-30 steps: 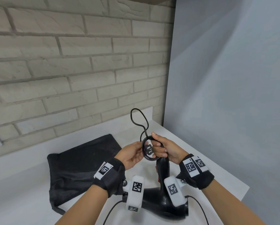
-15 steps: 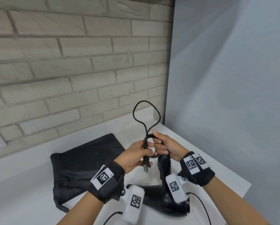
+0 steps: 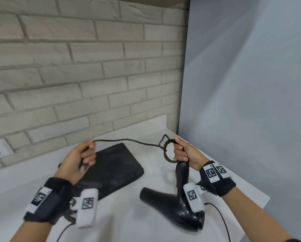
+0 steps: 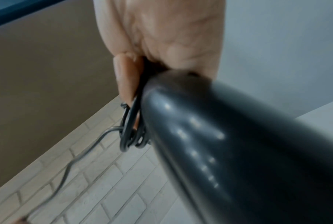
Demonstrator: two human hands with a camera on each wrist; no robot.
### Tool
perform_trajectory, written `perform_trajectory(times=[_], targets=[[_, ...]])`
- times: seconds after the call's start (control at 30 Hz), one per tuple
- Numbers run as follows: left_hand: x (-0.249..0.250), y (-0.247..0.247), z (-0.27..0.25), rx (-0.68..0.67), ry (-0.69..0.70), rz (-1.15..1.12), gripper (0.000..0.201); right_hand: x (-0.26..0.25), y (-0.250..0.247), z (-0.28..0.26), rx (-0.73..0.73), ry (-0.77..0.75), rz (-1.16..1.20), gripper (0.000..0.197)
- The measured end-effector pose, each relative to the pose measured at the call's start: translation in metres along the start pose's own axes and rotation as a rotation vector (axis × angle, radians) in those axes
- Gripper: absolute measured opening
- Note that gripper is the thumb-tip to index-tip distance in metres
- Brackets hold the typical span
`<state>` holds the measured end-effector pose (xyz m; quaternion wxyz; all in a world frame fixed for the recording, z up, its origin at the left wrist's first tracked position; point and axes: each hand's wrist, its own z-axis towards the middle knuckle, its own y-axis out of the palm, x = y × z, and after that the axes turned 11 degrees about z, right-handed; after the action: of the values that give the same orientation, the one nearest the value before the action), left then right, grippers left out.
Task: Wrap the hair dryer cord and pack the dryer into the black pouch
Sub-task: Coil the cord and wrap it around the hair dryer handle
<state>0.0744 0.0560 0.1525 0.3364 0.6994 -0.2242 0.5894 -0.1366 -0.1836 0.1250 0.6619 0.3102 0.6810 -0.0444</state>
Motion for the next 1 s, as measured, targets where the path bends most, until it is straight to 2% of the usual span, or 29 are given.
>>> perform_trajectory(times=[0.07, 0.13, 0.2, 0.27, 0.4, 0.47, 0.53, 0.63, 0.73, 0.8, 0.9, 1.0], targets=[[-0.016, -0.027, 0.009, 0.159, -0.034, -0.019, 0.036, 0.001, 0.001, 0.000, -0.010, 0.005, -0.007, 0.046], [-0.049, -0.037, 0.012, 0.282, -0.055, 0.308, 0.037, 0.001, 0.004, 0.001, -0.023, 0.012, -0.010, 0.047], [-0.088, -0.036, 0.008, 0.242, -0.069, 0.785, 0.041, 0.002, 0.006, 0.002, -0.025, 0.011, -0.003, 0.047], [-0.118, -0.031, 0.001, 0.137, -0.085, 1.053, 0.042, 0.002, 0.006, 0.003, -0.015, 0.013, 0.001, 0.047], [-0.131, -0.008, 0.002, 0.007, -0.120, 1.153, 0.032, 0.001, 0.007, 0.001, 0.004, 0.005, -0.018, 0.047], [-0.119, 0.011, 0.004, -0.003, -0.018, 1.263, 0.023, 0.001, 0.007, 0.001, 0.006, -0.008, -0.007, 0.047], [-0.099, 0.037, 0.003, 0.070, 0.159, 1.208, 0.015, 0.002, 0.006, 0.001, 0.013, -0.016, 0.008, 0.047], [-0.067, 0.085, -0.001, 0.168, 0.403, 1.009, 0.026, 0.002, 0.004, 0.001, 0.020, -0.015, 0.017, 0.047], [-0.049, 0.132, -0.004, 0.139, 0.566, 0.939, 0.038, 0.002, 0.004, 0.001, 0.027, -0.012, 0.018, 0.047], [-0.047, 0.154, -0.004, 0.099, 0.651, 0.985, 0.044, 0.002, 0.004, 0.000, 0.036, -0.009, 0.009, 0.048], [-0.052, 0.169, 0.001, 0.078, 0.699, 1.155, 0.044, 0.002, 0.005, -0.004, 0.043, -0.005, -0.005, 0.047], [-0.057, 0.174, 0.009, 0.090, 0.690, 1.196, 0.039, 0.002, 0.005, -0.004, 0.044, -0.006, -0.015, 0.048]])
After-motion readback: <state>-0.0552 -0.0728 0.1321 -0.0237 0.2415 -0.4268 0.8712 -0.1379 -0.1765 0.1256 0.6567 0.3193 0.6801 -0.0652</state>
